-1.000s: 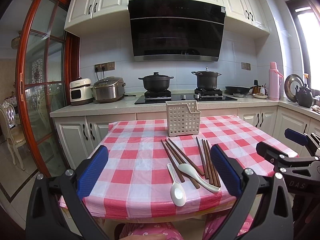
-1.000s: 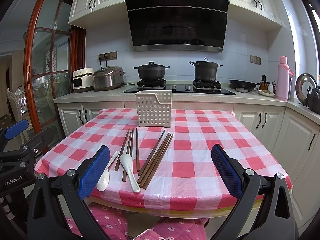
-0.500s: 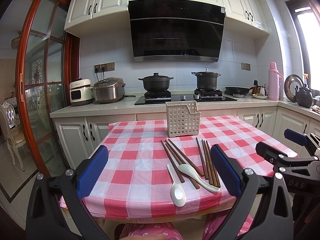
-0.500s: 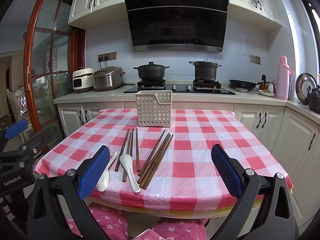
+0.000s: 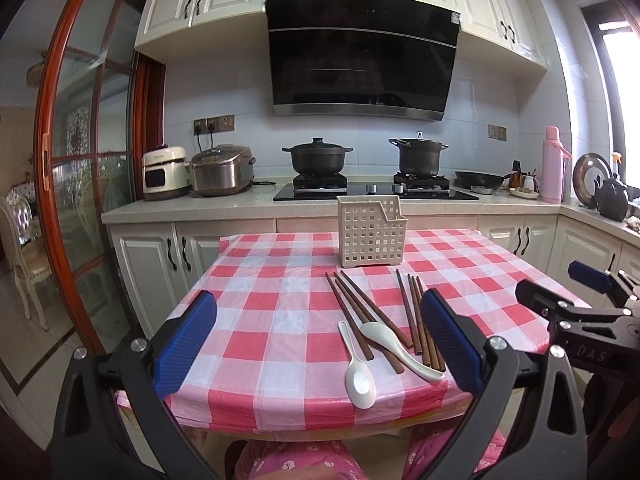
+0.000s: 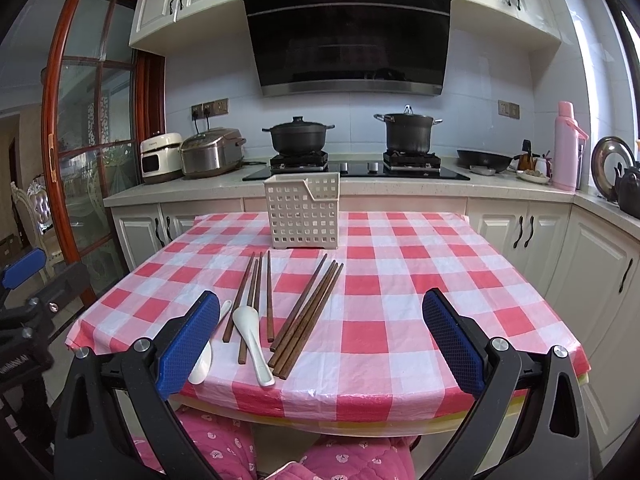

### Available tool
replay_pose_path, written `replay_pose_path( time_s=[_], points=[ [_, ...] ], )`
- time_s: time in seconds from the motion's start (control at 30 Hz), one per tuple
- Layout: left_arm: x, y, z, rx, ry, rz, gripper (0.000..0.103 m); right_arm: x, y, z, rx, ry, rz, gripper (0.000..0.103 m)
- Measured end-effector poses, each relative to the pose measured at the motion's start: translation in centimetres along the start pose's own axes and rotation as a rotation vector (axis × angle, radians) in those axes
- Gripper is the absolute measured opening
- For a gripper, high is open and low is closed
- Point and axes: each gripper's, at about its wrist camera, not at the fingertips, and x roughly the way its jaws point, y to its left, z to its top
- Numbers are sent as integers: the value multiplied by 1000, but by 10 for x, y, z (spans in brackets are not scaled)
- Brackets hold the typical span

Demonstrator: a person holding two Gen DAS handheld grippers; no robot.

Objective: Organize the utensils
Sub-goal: 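Grasp the white ceramic spoon with the right tool while the left tool grasps the long white spoon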

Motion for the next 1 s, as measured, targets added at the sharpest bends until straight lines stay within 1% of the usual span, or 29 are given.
replay_pose_path(
  time_s=[0.1,0.2,0.3,0.37,0.43,0.47,0.53,0.57,0.63,0.67,0.73,0.83,0.93,1.0],
  points=[
    [9,8,-3,-29,31,8,98,13,1,-1,-5,27,17,95],
    [20,17,-9,-63,75,-6,98,29,3,0,-16,53,29,95],
    [30,25,-16,-83,112,9,98,48,9,-1,-36,85,82,95],
    [35,29,-19,-93,129,28,98,69,17,-5,-57,129,122,93],
    [39,33,-22,-103,132,31,98,83,22,-9,-65,165,155,85],
    [42,35,-23,-101,133,42,98,94,26,-12,-69,197,177,83],
    [49,37,-26,-88,147,49,98,108,32,-16,-74,238,211,76],
    [52,36,-27,-78,154,49,98,113,35,-17,-81,247,218,74],
    [62,34,-30,-34,176,51,98,123,40,-18,-100,264,236,65],
    [67,33,-32,-19,185,46,98,126,42,-17,-103,271,248,63],
    [75,34,-34,-18,200,40,98,137,46,-16,-103,293,283,55],
    [90,39,-37,-31,224,30,98,151,51,-16,-120,336,308,49],
    [103,42,-40,-40,239,39,98,166,58,-20,-141,386,324,44],
    [112,44,-44,-47,255,37,98,174,61,-21,-144,405,331,42]
  ],
)
